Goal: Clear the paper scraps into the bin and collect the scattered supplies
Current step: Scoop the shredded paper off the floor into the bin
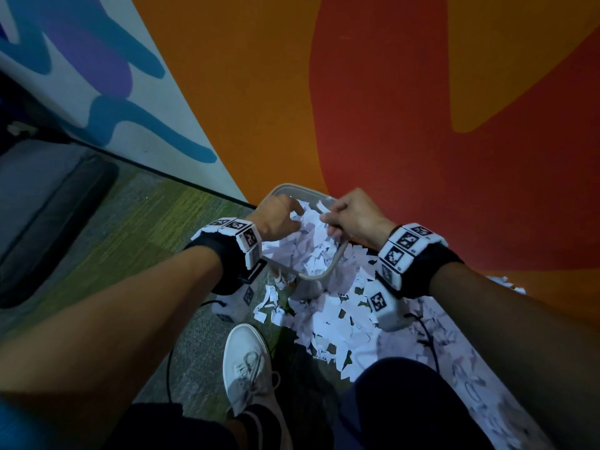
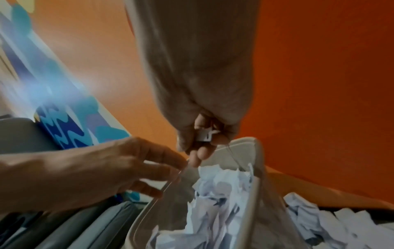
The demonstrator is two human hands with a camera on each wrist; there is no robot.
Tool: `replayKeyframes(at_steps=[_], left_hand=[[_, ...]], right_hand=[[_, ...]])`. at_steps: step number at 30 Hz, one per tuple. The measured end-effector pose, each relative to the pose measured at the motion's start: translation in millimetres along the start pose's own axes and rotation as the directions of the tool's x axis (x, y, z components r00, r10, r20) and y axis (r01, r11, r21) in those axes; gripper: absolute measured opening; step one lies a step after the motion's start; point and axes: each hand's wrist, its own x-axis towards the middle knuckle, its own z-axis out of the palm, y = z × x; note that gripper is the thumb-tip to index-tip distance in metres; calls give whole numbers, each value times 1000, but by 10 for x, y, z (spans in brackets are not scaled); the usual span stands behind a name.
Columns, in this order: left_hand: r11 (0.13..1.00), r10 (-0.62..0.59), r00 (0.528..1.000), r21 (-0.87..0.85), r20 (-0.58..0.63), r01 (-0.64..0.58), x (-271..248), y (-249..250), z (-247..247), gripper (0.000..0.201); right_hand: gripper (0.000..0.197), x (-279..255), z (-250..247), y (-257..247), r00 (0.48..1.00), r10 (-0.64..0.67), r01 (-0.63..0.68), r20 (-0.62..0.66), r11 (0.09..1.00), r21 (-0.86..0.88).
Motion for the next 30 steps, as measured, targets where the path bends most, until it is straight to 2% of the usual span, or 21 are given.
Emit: replayKeyframes(at_steps=[3, 6, 8, 10, 12, 15, 20, 23, 26, 27, 30], left_hand=[[995, -80, 992, -66, -101, 74, 39, -67, -3, 32], [989, -136, 982, -81, -134, 126, 34, -90, -15, 28], [987, -149, 979, -77, -142, 139, 34, -83, -12, 24], [987, -153, 977, -66, -149, 144, 12, -20, 3, 17], [990, -125, 981, -88, -146, 113, -6, 114, 48, 9], [988, -27, 995, -155, -101, 11, -56, 446, 179, 16], [927, 102, 988, -350, -113, -135, -163, 1068, 512, 12], [904, 129, 991, -408, -35, -132, -128, 1220, 1022, 10], [893, 124, 981, -448, 149, -45, -80, 1227, 1566, 9], [896, 117, 978, -443, 175, -28, -61, 1204, 1715, 11], [918, 79, 959, -395, 271, 36, 31, 1134, 2096, 33]], right_hand=[[27, 56, 189, -150, 993, -116, 120, 32, 980, -157], [25, 31, 262, -116, 985, -89, 135, 150, 933, -334], [47, -8, 179, -61, 989, -80, 120, 125, 927, -354], [46, -94, 26, -14, 991, -112, 128, 70, 942, -310], [32, -190, -141, 93, 991, -135, 135, 21, 944, -302], [20, -408, -337, 306, 992, -129, 123, -2, 949, -291], [26, -752, -593, 838, 998, -53, 61, 34, 951, -304], [31, -934, -712, 1422, 997, 14, 13, 73, 932, -362], [36, -1068, -728, 2037, 982, 149, -97, 120, 929, -357], [39, -1097, -721, 2186, 971, 199, -139, 132, 922, -362], [45, -1150, -683, 2535, 943, 306, -249, 127, 908, -337]])
